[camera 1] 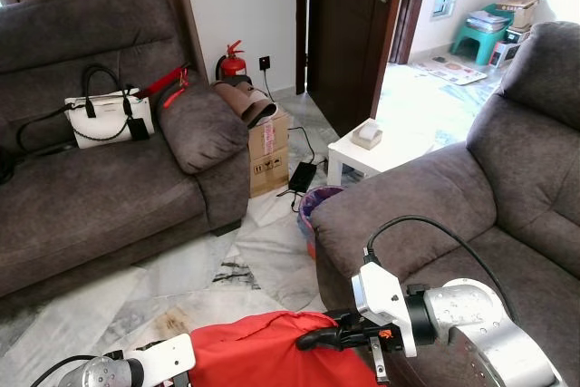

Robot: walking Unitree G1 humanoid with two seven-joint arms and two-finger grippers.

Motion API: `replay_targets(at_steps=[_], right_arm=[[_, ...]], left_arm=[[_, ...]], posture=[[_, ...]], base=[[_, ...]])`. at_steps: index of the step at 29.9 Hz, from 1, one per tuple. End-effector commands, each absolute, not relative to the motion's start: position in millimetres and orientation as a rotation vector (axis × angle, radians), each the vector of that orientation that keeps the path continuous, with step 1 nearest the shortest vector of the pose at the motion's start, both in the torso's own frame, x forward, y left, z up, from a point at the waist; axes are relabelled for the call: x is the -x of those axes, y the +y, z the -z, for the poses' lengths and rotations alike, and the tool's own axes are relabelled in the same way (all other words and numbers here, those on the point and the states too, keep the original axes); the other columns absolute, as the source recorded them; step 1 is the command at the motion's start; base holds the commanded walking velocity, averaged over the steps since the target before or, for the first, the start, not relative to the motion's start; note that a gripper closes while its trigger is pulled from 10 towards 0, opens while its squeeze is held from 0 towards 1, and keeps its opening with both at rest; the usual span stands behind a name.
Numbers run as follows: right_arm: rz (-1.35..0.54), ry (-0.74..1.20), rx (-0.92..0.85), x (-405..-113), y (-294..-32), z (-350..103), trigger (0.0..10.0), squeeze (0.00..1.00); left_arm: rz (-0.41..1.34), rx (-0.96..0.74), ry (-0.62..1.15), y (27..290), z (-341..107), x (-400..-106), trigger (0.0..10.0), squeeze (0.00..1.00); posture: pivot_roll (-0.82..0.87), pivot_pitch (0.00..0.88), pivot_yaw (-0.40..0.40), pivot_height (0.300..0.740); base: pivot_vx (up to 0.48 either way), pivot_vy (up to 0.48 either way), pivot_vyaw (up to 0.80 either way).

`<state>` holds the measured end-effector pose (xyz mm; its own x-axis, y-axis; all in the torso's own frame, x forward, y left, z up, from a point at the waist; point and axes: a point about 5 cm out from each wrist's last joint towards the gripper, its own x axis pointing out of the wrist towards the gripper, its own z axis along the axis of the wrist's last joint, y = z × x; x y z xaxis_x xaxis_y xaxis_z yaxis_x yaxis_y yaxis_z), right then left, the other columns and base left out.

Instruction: Move the pillow to the sofa from floor

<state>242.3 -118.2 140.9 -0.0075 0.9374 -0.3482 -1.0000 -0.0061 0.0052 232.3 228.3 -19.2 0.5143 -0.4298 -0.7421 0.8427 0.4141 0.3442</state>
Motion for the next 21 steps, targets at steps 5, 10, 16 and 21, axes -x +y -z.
replay_targets(at_steps=[5, 10, 16, 21], right_arm=[[-1.622, 0.149, 0.293, -239.4, -106.8, -161.7, 10.0, 0.0], [-1.622, 0.165, 0.297, -239.6, -107.2, -158.9, 10.0, 0.0], [-1.623, 0.173, 0.299, -238.4, -107.4, -157.0, 10.0, 0.0], [-1.622, 0.177, 0.299, -238.7, -107.7, -156.6, 10.0, 0.0]], left_arm=[[0.918, -0.78, 0.635, 227.4, 21.6, -228.5, 0.0, 0.0], [0.973, -0.785, 0.644, 226.6, 22.5, -224.8, 0.0, 0.0], [0.974, -0.784, 0.638, 227.7, 19.7, -227.6, 0.0, 0.0], [0.978, -0.77, 0.64, 227.8, 17.5, -230.1, 0.0, 0.0]], posture=[[0.04, 0.0, 0.05, 0.74], [0.04, 0.0, 0.049, 0.74], [0.04, 0.0, 0.049, 0.74], [0.04, 0.0, 0.048, 0.74]], base=[[0.0, 0.0, 0.0], [0.0, 0.0, 0.0], [0.0, 0.0, 0.0], [0.0, 0.0, 0.0]])
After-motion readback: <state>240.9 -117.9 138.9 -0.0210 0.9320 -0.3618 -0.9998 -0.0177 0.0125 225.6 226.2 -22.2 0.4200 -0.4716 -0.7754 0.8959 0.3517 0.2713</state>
